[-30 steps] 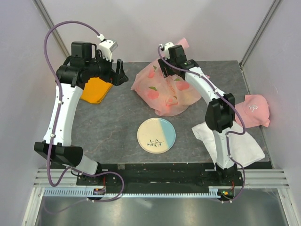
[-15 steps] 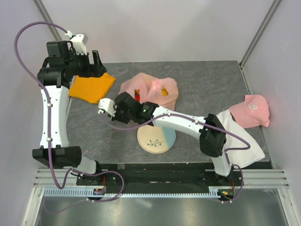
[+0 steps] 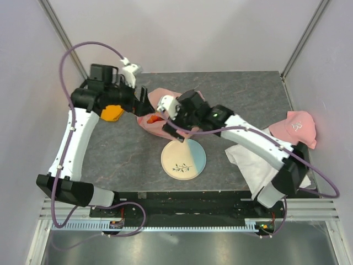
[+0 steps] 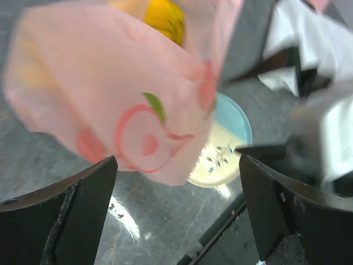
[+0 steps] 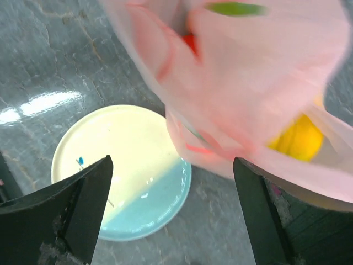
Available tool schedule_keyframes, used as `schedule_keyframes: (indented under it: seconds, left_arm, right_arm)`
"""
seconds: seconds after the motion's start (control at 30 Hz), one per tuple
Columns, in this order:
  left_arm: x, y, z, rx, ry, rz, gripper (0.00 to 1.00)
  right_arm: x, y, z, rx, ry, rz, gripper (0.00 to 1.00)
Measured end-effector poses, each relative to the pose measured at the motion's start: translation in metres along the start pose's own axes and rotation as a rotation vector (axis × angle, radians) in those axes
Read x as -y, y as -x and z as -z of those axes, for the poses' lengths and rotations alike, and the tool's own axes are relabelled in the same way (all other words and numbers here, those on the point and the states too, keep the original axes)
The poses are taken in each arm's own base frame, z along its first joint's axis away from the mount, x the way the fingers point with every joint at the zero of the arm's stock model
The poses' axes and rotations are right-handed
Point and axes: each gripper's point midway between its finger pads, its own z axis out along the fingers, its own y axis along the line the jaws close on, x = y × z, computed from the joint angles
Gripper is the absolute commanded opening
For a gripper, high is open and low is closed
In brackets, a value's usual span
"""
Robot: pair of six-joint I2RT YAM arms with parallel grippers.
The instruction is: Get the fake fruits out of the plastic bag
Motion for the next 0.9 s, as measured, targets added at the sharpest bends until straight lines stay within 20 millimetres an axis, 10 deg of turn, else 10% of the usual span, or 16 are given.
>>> schedule_keyframes:
  seconds: [0.2,0.43,0.9]
  left_arm:
    - [0.044,-0.039,-0.033,-0.139,-0.104,-0.137,0.99]
    - [0.06,-0.032,-0.057,-0.124,-0.051,-0.389,0.99]
    - [-0.001,-0.036,-0.13,-0.246,0.175,-0.726,0.88]
  right_arm:
    - [0.059,0.001,0.057,0.088,-0.047,-0.203,0.98]
    - [0.128,-0.014,0.056,0.09,-0.14,-0.449,0.98]
    - [0.157,-0.064,0.04,0.007,-0.214,-0.728,0.95]
